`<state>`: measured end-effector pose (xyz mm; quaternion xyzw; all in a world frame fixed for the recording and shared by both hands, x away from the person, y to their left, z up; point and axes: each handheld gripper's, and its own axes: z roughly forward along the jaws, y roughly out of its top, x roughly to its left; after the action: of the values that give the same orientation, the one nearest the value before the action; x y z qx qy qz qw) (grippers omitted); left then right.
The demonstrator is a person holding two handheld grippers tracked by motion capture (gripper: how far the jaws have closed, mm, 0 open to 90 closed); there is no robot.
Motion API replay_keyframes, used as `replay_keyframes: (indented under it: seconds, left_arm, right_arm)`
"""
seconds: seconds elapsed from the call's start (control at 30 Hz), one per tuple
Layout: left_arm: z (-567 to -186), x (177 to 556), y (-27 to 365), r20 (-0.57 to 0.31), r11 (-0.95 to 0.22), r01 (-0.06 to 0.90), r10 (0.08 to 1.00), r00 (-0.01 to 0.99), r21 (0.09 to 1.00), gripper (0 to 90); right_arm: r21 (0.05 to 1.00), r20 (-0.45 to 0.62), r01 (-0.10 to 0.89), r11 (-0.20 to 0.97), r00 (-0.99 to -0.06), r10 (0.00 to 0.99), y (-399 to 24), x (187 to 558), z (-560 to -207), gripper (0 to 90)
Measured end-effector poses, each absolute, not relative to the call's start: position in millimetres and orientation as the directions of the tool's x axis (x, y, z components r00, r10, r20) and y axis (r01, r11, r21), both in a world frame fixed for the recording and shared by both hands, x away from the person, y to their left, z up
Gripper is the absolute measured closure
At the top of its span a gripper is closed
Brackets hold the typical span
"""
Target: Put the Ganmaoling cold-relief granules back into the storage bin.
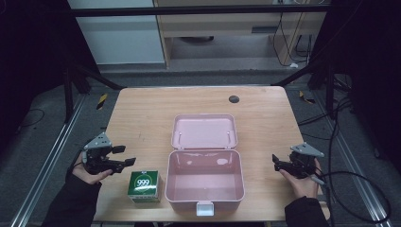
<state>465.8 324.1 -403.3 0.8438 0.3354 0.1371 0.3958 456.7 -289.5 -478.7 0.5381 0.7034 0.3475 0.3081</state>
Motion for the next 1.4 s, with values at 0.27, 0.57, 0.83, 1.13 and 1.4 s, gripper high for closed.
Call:
replay_keyframes:
  seconds: [0.27,0.57,0.83,1.13,1.4]
  left_arm:
    - [-391,467,319,-0.017,-0.536,0.426,0.608,0.794,0.729,25.8]
    - [-381,464,311,0.009,-0.627,0.369,0.514,0.858,0.687,23.1]
    - [-376,454,305,0.025,-0.693,0.303,0.42,0.907,0.654,21.2]
    - [-377,448,297,0.042,-0.751,0.257,0.353,0.935,0.608,18.3]
    - [-380,444,284,0.049,-0.791,0.207,0.286,0.957,0.576,15.3]
  right_arm:
    - [0.82,-0.06,0.543,0.181,-0.234,0.97,-290,456,-479,8.7]
    - [0.814,-0.067,0.548,0.192,-0.24,0.969,-290,456,-480,7.7]
    - [0.803,-0.077,0.559,0.205,-0.243,0.967,-290,457,-482,6.7]
    - [0.799,-0.084,0.562,0.216,-0.25,0.965,-289,457,-483,6.3]
    - [0.796,-0.093,0.562,0.227,-0.256,0.962,-289,458,-484,5.9]
